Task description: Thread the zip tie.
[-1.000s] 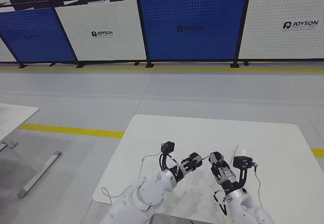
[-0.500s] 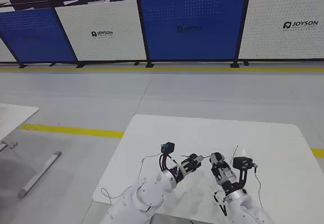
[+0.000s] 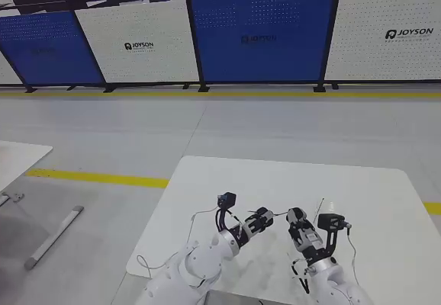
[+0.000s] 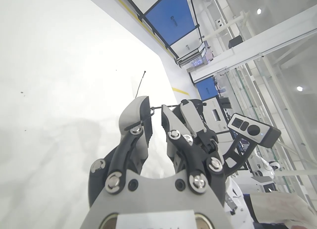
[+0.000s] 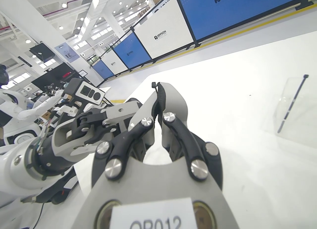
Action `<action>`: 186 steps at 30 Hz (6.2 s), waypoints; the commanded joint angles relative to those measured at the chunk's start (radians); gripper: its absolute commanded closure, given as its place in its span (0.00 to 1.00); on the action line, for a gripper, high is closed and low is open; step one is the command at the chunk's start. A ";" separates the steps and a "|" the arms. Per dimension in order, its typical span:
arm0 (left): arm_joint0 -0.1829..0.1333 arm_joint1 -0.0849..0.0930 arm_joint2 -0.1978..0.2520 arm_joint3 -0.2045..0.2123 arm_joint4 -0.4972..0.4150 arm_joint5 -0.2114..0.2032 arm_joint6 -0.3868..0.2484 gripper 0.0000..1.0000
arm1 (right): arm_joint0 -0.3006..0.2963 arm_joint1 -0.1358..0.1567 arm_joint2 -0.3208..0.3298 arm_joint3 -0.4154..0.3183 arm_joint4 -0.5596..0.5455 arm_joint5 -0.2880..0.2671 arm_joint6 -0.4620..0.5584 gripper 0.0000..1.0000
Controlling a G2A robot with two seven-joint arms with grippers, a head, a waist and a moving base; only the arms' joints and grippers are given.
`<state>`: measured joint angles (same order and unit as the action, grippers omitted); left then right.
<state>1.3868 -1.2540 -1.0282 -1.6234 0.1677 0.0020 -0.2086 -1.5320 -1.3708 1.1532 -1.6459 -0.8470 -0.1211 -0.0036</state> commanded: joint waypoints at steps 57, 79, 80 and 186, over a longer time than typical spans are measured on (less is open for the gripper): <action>0.042 -0.003 -0.056 -0.051 -0.301 -0.026 0.027 1.00 | 0.001 0.023 0.029 0.070 -0.167 -0.075 -0.033 0.00; 0.027 -0.005 -0.049 -0.049 -0.364 0.024 -0.012 1.00 | 0.061 0.023 0.000 0.131 -0.338 -0.004 -0.015 0.00; 0.027 -0.005 -0.049 -0.049 -0.364 0.024 -0.012 1.00 | 0.061 0.023 0.000 0.131 -0.338 -0.004 -0.015 0.00; 0.024 0.002 -0.010 -0.038 -0.323 0.035 0.017 1.00 | 0.102 0.041 -0.048 0.140 -0.268 -0.170 0.047 1.00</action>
<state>1.4109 -1.2518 -1.0397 -1.6600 -0.1552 0.0399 -0.1913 -1.4305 -1.3299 1.1044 -1.5062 -1.1165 -0.2902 0.0449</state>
